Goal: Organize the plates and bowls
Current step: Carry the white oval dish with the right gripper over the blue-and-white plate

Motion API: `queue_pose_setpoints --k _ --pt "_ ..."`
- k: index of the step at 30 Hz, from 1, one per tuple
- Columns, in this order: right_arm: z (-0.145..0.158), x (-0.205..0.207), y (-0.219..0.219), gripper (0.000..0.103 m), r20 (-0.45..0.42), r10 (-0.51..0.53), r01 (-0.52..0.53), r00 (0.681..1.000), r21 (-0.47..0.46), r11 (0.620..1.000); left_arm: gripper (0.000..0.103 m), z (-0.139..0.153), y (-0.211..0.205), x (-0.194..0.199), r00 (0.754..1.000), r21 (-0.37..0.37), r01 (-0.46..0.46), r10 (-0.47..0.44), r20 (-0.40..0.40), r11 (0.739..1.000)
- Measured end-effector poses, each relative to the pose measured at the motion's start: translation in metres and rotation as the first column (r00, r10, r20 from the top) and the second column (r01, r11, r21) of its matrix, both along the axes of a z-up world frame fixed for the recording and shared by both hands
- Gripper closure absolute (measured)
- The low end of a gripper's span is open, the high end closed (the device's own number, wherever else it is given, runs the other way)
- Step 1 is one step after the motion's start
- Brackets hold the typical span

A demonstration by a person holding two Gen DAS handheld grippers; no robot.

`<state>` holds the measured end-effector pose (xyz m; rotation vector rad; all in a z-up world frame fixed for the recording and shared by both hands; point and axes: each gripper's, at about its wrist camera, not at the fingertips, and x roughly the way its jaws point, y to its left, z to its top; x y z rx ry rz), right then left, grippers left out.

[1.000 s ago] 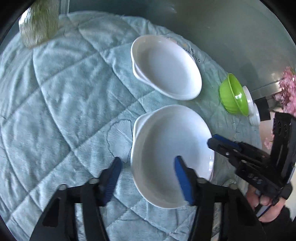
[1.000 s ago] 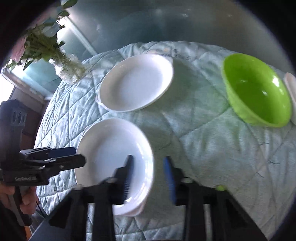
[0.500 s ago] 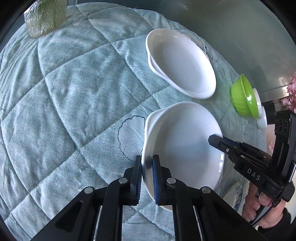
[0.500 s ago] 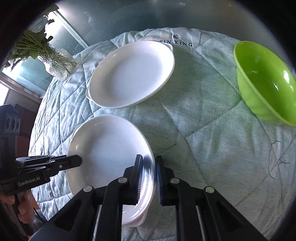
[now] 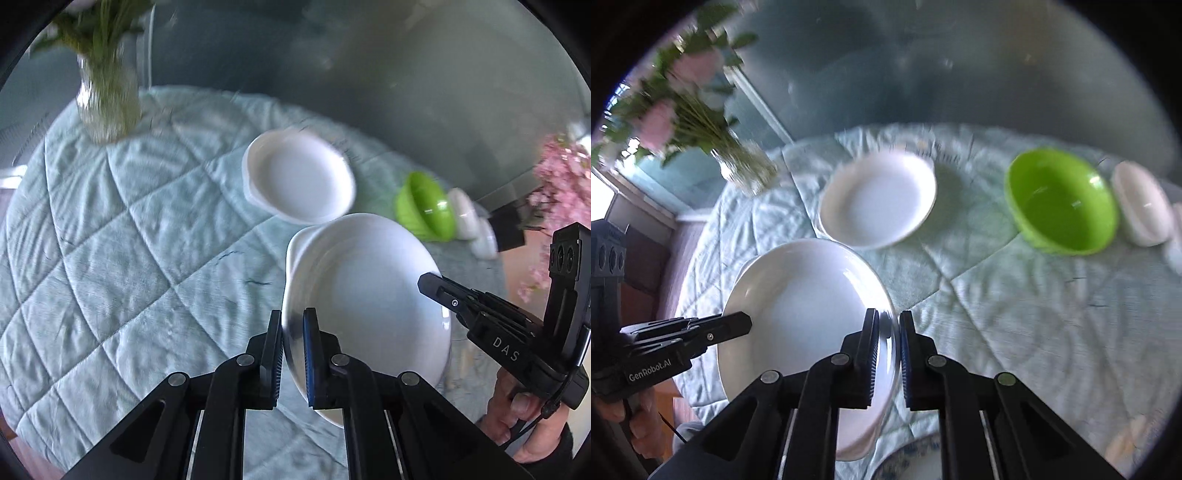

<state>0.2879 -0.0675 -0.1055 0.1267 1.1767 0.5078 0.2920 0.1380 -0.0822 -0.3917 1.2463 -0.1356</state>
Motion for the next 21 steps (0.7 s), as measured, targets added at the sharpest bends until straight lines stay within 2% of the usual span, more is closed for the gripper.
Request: queue_pose_setpoints --k 7,12,17,21 --pt "0.068 -0.040 -0.044 0.094 0.085 -0.054 0.054 0.995 0.001 0.999 0.097 0.074 -0.036 -0.031 0.995 -0.003 0.038 -0.038 0.092 0.999" --pt "0.093 -0.067 -0.075 0.095 0.111 -0.095 0.094 0.989 0.019 0.995 0.097 0.106 -0.067 -0.058 0.991 -0.011 0.072 -0.070 0.117 0.997" --pt "0.103 -0.089 -0.104 0.095 0.114 -0.146 0.144 0.983 0.031 0.989 0.097 0.121 -0.101 -0.082 0.987 -0.014 0.101 -0.099 0.124 0.995" --pt "0.101 -0.107 -0.126 0.095 0.104 -0.179 0.176 0.978 0.038 0.984 0.097 0.119 -0.122 -0.097 0.987 -0.021 0.120 -0.117 0.114 0.993"
